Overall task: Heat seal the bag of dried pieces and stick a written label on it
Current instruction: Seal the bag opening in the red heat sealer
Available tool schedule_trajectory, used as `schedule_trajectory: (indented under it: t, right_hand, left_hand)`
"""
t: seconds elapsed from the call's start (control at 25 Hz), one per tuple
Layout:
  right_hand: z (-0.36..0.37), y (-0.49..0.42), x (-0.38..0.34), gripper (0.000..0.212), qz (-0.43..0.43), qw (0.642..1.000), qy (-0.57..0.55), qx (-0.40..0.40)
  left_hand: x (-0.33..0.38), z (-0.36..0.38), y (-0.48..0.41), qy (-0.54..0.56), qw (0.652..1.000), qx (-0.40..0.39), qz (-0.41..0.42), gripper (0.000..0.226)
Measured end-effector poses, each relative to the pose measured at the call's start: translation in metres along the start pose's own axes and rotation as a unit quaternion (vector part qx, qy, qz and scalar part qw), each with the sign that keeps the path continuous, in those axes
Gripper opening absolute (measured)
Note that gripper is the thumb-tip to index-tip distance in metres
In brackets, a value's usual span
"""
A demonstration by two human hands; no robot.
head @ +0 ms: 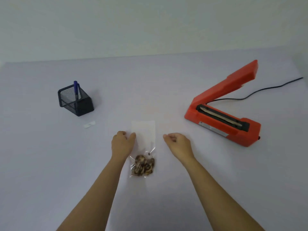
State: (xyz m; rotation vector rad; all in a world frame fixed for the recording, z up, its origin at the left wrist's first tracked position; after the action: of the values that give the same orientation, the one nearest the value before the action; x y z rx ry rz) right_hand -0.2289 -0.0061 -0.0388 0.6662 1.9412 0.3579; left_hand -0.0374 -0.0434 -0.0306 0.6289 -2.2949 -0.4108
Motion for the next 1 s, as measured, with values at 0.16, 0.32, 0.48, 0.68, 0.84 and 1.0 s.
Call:
schedule_trajectory:
  t: [0.16,0.32,0.48,0.68,0.84,1.0]
  right_hand:
    - [0.028,-0.02,-0.024,0.035,0.009,0.999,0.028,-0.046]
    - [0.043,-0.02,-0.024,0.018,0.021,0.998,-0.005,-0.063]
    - [0.041,-0.009,-0.018,0.01,0.034,0.991,-0.109,-0.073]
    - [0.004,0.01,-0.007,0.007,0.06,0.968,-0.227,-0.089]
    - [-0.049,0.024,0.008,0.011,0.056,0.961,-0.257,-0.08]
    - [-0.11,0.034,0.03,0.014,0.034,0.972,-0.233,-0.011]
  left_hand:
    - [-0.006,-0.001,-0.001,0.086,0.995,-0.003,-0.047,0.042]
    - [-0.011,0.002,0.009,0.139,0.989,-0.001,-0.053,0.039]
    - [-0.015,-0.001,0.01,0.214,0.975,-0.05,-0.042,0.026]
    - [0.003,0.004,0.021,0.291,0.941,-0.173,0.027,0.013]
    - [0.042,0.03,0.038,0.289,0.928,-0.225,0.073,0.012]
    - [0.079,0.07,0.065,0.284,0.915,-0.27,0.096,0.017]
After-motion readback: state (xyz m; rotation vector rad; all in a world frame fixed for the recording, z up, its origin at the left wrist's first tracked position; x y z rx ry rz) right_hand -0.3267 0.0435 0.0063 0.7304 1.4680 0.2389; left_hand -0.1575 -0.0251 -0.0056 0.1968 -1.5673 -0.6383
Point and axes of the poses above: each hand's wrist, its own y-axis away from the middle knuckle, its own z-axis out of the palm, x = y × z, the point moved 1 cm from there along -y, towards the middle knuckle
